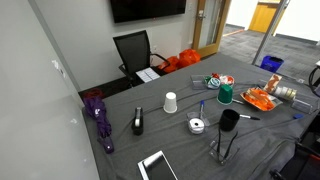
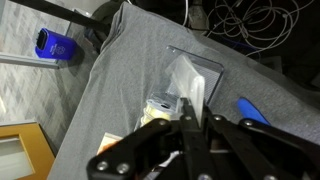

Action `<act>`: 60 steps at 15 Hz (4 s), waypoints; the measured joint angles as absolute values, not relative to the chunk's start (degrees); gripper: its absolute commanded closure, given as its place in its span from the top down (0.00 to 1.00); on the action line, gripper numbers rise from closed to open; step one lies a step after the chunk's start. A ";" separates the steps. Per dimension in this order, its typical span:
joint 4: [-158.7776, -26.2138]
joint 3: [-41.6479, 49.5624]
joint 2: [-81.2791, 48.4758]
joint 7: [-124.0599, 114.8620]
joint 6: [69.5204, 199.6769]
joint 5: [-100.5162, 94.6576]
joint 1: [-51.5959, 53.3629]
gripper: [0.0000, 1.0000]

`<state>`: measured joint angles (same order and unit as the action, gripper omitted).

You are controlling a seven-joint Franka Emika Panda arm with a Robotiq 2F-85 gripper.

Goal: Remove the white object from the black cup and put it in the bottom compartment of the clear case on the right

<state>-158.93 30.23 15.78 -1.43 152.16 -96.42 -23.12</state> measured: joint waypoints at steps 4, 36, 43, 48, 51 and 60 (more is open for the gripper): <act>-158.83 30.29 15.18 -1.56 154.03 -95.29 -23.13 0.02; -139.33 36.54 -14.06 -16.68 175.91 -98.64 -26.25 0.62; -138.63 36.69 -14.52 -16.49 176.64 -98.61 -26.90 1.00; -142.11 35.84 -14.55 -8.64 177.13 -90.24 -27.38 1.00; -146.49 34.32 -14.38 -0.18 177.07 -79.97 -27.52 1.00; -159.42 20.72 -4.72 29.11 173.53 -41.42 -30.52 1.00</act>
